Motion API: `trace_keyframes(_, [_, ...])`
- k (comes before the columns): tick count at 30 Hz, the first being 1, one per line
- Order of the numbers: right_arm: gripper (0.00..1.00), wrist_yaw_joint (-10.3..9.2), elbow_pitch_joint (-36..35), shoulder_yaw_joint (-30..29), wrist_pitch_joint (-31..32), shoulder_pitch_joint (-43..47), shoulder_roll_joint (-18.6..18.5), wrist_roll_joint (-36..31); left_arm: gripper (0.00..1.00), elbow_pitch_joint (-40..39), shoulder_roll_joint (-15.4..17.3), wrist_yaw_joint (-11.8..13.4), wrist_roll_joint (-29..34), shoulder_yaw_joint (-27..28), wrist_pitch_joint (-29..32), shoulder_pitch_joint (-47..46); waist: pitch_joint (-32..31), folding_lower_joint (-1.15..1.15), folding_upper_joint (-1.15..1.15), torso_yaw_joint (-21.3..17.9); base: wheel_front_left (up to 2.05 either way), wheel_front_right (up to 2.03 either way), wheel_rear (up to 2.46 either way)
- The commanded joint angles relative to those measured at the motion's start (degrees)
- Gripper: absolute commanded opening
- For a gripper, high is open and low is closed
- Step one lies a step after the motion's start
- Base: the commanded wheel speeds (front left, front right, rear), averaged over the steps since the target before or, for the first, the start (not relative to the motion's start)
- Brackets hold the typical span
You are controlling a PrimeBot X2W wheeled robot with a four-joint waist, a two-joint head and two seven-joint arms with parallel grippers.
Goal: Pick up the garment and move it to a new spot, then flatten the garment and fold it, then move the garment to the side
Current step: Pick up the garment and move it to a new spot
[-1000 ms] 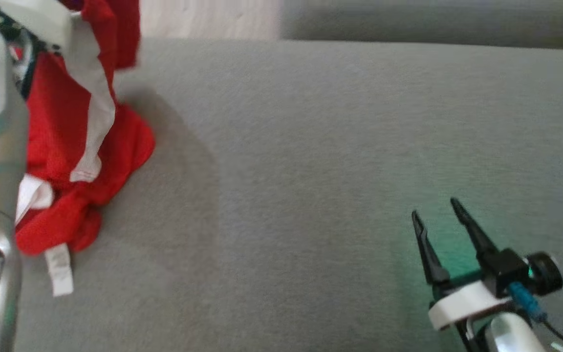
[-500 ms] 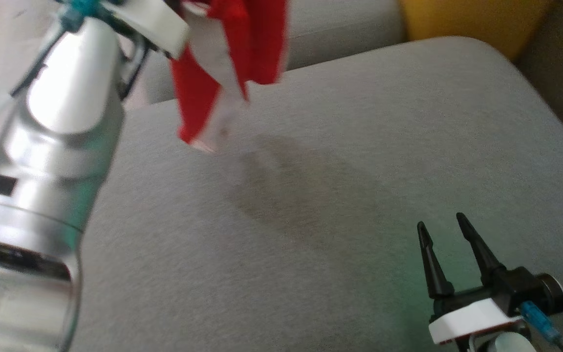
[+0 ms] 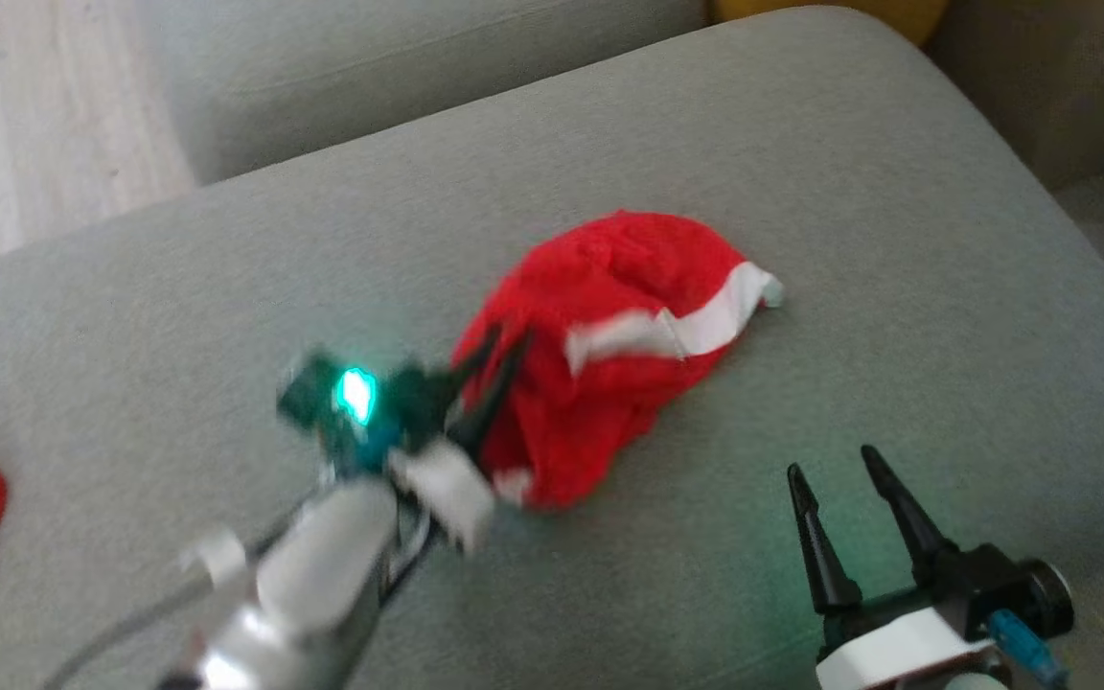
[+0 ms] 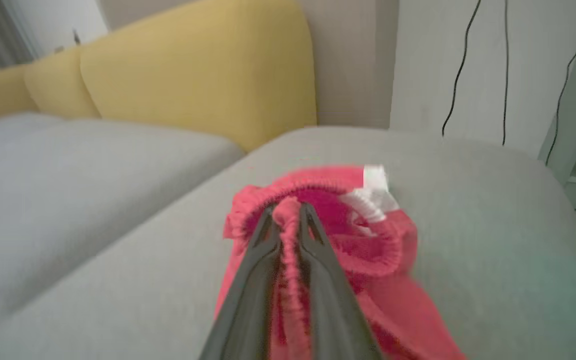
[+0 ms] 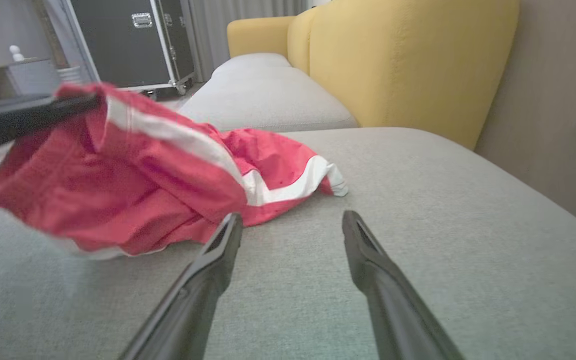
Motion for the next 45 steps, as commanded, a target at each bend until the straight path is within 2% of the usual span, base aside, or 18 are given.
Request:
trace_keyframes(1, [1.0, -0.04, -1.0, 1.4, -0.2, -2.1, -0.1, 0.3, 0.0, -1.7, 0.3, 1.0, 0.2, 2.1, -0.5, -0.5, 0.6, -0.01, 0.0, 2.0, 0.0, 0.0, 0.0])
trace_keyframes(2, [1.0, -0.04, -1.0, 1.4, -0.2, -2.1, -0.1, 0.3, 0.0, -1.7, 0.3, 1.0, 0.2, 2.1, -0.5, -0.5, 0.6, -0.01, 0.0, 2.0, 0.0, 0.0, 0.0])
trace_keyframes(3, [1.0, -0.04, -0.7, 1.5, -0.2, -2.0, -0.1, 0.2, 0.47, -1.6, 0.0, 1.6, 0.4, 2.3, -0.5, 1.1, 0.5, -0.01, 0.0, 2.8, 0.0, 0.0, 0.0])
trace_keyframes(4, [1.0, -0.04, -0.3, 1.5, -0.2, -1.9, -0.1, 0.3, 1.0, -1.8, -0.4, 2.5, 0.6, 2.7, -0.5, 2.6, 0.3, -0.01, 0.0, 3.6, 0.0, 0.0, 0.0])
trace_keyframes(12, [1.0, -0.04, 1.2, -0.9, -0.2, 0.6, -0.1, 0.3, 1.0, -9.4, -2.4, 7.4, 0.8, 8.5, -0.5, 14.8, -4.8, -0.01, 0.0, 12.2, 0.0, 0.0, 0.0])
trace_keyframes(18, [1.0, -0.04, 0.6, -3.1, -0.2, 2.2, 0.0, 1.0, 1.0, -19.6, -2.6, 10.8, 1.2, 16.7, -0.6, 25.6, -8.2, -0.01, 0.0, 18.1, 0.0, 0.0, 0.0])
trace_keyframes(23, [1.0, -0.04, -0.4, -4.0, -0.2, 4.2, 0.0, 1.8, 1.0, -29.1, -3.1, 14.8, 2.8, 24.5, -0.6, 34.5, -10.9, -0.01, 0.0, 21.3, 0.0, 0.0, 0.0])
trace_keyframes(27, [1.0, -0.04, -1.5, -4.3, -0.2, 6.3, 0.0, 3.0, 1.0, -36.2, -3.5, 14.2, 4.8, 26.6, -0.6, 40.2, -12.4, -0.01, 0.0, 22.7, 0.0, 0.0, 0.0])
trace_keyframes(31, [1.0, -0.04, -3.0, -4.4, -0.2, 7.9, 0.0, 4.2, 1.0, -39.9, -3.6, 13.3, 7.4, 27.3, -0.6, 44.4, -13.0, -0.01, 0.0, 22.9, 0.0, 0.0, 0.0])
trace_keyframes(37, [1.0, -0.04, -5.0, -4.1, -0.2, 8.9, 0.0, 5.0, 1.0, -41.0, -3.7, 13.5, 8.6, 29.6, -0.6, 48.6, -13.2, -0.01, 0.0, 22.6, 0.0, 0.0, 0.0])
trace_keyframes(45, [1.0, -0.04, -5.6, -3.6, -0.2, 9.0, 0.0, 4.8, 1.0, -41.3, -3.7, 12.9, 10.8, 30.4, -0.6, 49.5, -13.2, -0.01, 0.0, 22.6, 0.0, 0.0, 0.0])
